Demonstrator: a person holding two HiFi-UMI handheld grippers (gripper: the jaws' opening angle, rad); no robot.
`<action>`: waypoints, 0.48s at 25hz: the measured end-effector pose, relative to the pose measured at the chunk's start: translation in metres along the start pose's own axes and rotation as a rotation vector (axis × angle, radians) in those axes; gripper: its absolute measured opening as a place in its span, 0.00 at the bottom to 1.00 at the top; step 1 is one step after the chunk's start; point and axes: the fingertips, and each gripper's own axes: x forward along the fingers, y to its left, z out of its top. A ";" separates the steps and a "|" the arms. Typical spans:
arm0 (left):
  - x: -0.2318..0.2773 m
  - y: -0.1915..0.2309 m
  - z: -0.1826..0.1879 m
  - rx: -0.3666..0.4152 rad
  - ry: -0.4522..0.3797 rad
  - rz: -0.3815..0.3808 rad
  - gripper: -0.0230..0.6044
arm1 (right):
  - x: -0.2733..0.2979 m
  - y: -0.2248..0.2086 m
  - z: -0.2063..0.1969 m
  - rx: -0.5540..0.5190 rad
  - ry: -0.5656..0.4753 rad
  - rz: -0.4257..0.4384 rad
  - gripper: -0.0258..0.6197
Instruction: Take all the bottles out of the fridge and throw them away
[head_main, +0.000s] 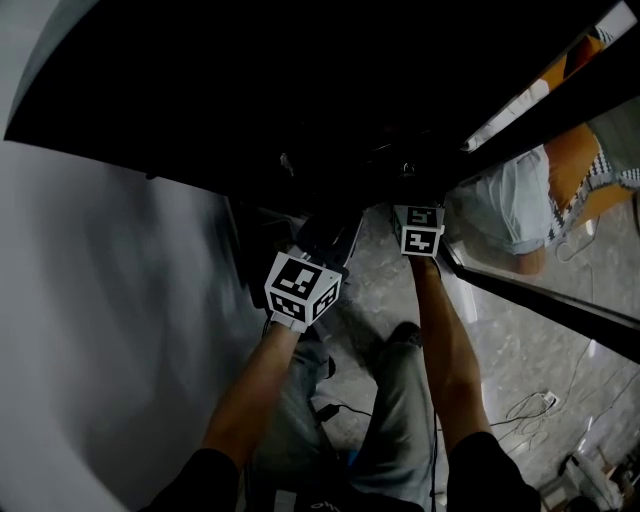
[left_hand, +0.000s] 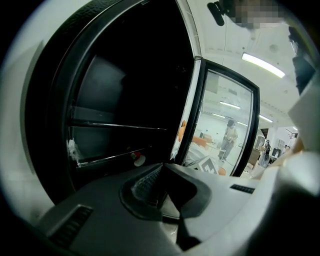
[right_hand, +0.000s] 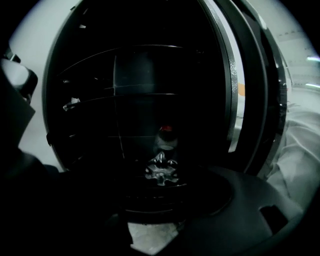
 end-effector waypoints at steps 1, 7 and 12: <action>0.000 0.001 0.000 0.000 -0.002 0.001 0.03 | 0.002 0.002 0.006 0.005 -0.001 0.001 0.53; -0.003 0.009 0.000 0.003 -0.006 0.010 0.03 | 0.029 0.004 0.013 0.000 0.001 -0.025 0.55; -0.003 0.014 -0.003 0.007 -0.003 0.015 0.03 | 0.019 0.006 0.014 -0.007 -0.015 -0.007 0.52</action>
